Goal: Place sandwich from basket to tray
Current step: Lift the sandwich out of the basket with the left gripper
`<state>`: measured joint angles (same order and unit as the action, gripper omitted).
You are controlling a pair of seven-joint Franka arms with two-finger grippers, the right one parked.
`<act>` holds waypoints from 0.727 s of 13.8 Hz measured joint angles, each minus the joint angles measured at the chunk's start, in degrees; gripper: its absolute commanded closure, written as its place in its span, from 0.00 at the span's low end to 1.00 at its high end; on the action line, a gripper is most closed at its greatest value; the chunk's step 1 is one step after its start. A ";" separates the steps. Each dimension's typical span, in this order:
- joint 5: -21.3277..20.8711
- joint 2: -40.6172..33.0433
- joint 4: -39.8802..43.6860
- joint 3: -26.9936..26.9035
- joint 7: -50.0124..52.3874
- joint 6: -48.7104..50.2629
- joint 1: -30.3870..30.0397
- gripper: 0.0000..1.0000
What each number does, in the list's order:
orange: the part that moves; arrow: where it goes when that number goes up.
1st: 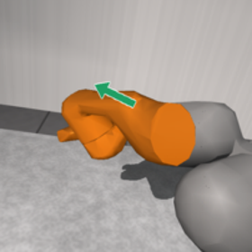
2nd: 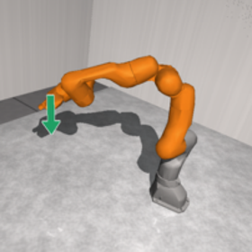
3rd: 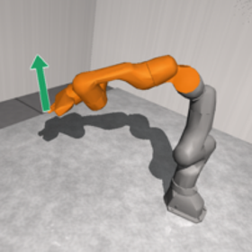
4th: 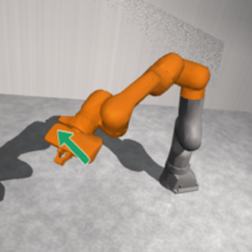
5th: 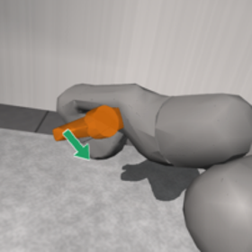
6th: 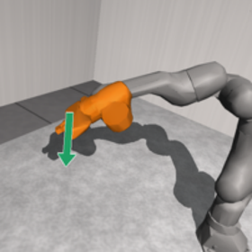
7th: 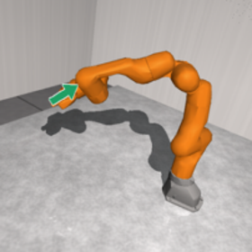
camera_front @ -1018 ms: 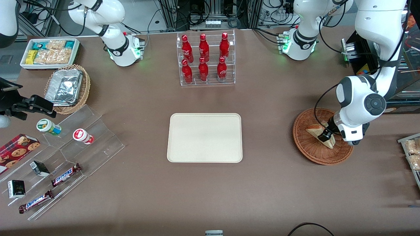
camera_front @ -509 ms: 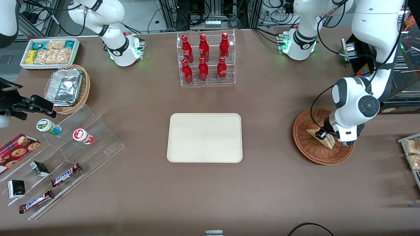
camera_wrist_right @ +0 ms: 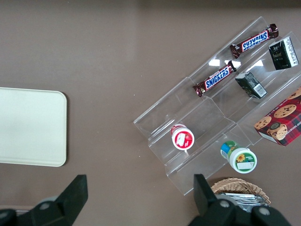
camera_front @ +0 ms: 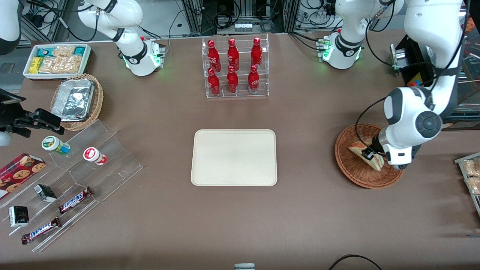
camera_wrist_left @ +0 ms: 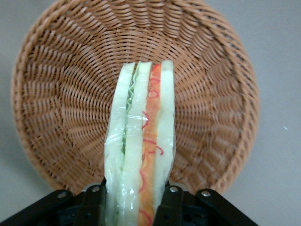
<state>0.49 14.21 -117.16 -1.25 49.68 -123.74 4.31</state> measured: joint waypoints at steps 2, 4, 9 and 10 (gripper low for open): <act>-0.20 -1.81 0.94 0.15 -0.07 1.60 3.32 0.63; -0.37 -1.99 1.24 0.34 -0.05 1.62 7.80 0.63; 1.18 -0.76 3.49 0.72 0.19 1.53 18.49 0.63; 2.29 0.49 5.27 0.76 0.21 1.53 20.48 0.63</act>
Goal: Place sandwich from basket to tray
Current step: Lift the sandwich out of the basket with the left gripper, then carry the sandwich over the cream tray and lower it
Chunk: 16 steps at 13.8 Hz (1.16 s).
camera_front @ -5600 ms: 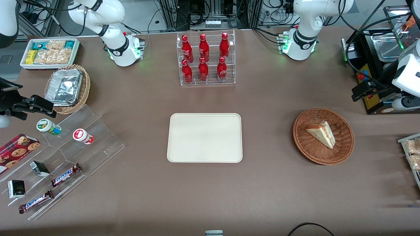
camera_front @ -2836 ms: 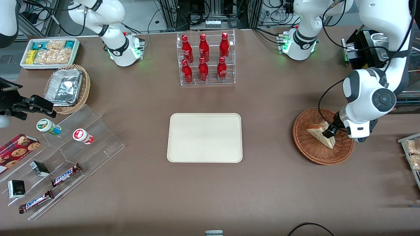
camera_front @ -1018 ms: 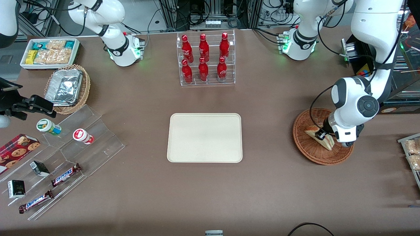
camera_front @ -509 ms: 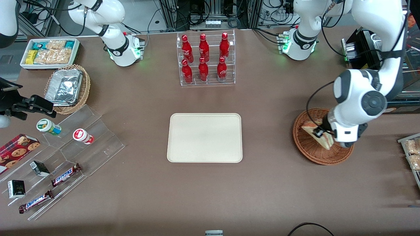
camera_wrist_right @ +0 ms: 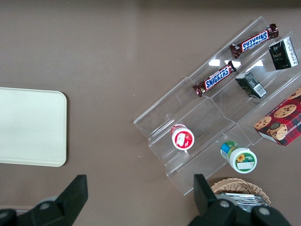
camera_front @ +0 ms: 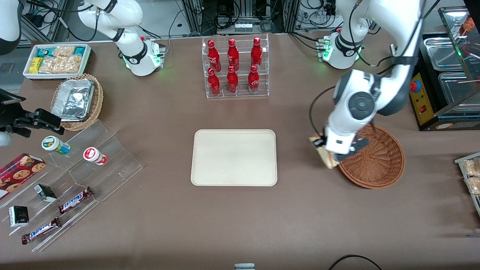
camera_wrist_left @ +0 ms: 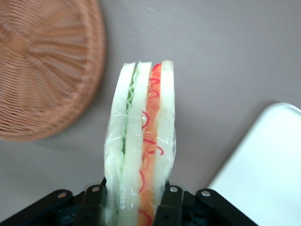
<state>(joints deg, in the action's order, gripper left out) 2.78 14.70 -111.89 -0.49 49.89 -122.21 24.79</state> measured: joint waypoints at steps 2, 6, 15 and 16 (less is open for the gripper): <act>0.84 3.03 3.71 0.07 0.10 0.01 3.44 0.63; 4.02 6.47 6.38 2.22 -4.54 0.01 5.99 0.60; 4.80 13.67 9.58 3.12 -8.37 -4.28 11.74 0.61; 4.46 14.41 9.81 3.12 -9.20 -4.40 11.74 0.61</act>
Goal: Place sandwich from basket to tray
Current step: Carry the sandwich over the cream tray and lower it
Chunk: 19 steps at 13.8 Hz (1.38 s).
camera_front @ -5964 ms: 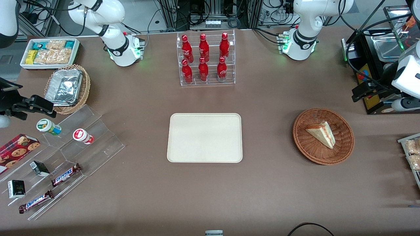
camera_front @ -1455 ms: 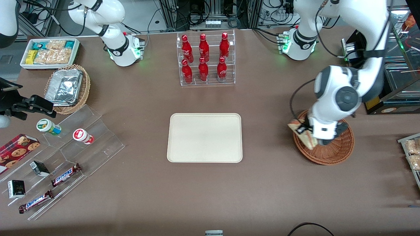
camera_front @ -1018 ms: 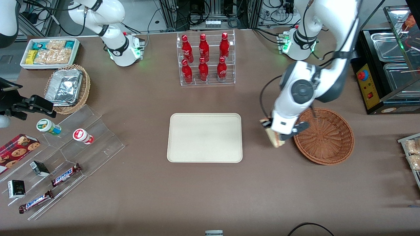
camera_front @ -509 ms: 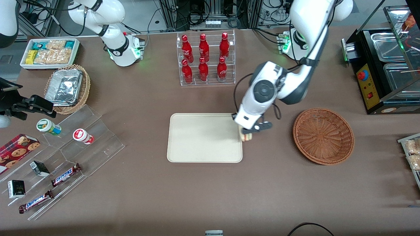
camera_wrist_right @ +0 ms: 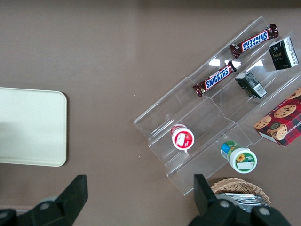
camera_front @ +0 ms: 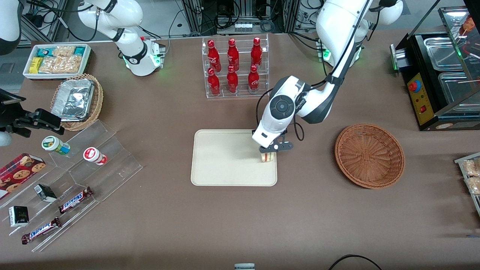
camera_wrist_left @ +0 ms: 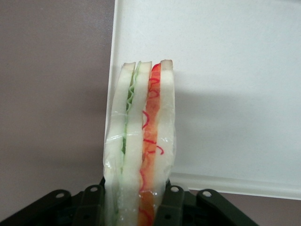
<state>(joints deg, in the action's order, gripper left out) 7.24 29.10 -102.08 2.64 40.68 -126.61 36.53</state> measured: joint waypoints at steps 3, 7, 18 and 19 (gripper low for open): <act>-0.92 1.10 1.40 0.00 -2.30 -0.28 0.05 0.61; -1.17 2.65 4.47 0.00 -2.77 -0.29 0.15 0.60; -2.97 7.49 6.55 0.00 -2.97 -1.59 0.23 0.45; -3.01 7.59 6.55 0.00 -2.97 -2.55 0.23 0.41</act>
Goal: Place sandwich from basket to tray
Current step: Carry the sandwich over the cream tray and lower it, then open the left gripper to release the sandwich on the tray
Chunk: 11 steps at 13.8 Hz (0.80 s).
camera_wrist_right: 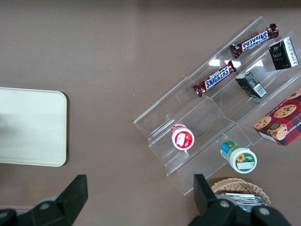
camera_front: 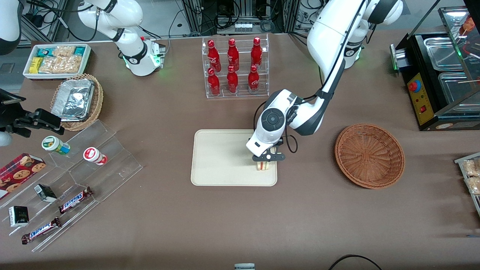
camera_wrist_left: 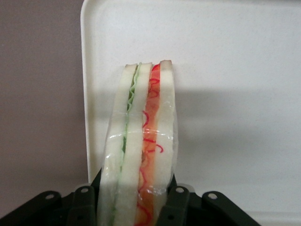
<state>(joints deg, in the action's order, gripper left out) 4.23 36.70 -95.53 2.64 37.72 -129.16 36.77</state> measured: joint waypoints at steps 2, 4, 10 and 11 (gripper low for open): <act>-0.05 0.09 0.00 0.00 -0.01 -0.74 0.00 0.22; -0.07 0.09 0.13 0.00 -0.01 -0.84 0.02 0.02; -0.07 -3.48 4.13 -0.84 0.11 8.58 -0.47 0.00; -0.09 -4.95 4.72 -1.17 0.11 11.40 -1.05 0.00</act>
<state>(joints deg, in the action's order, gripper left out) 4.14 31.75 -90.81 1.47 37.83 -117.76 35.72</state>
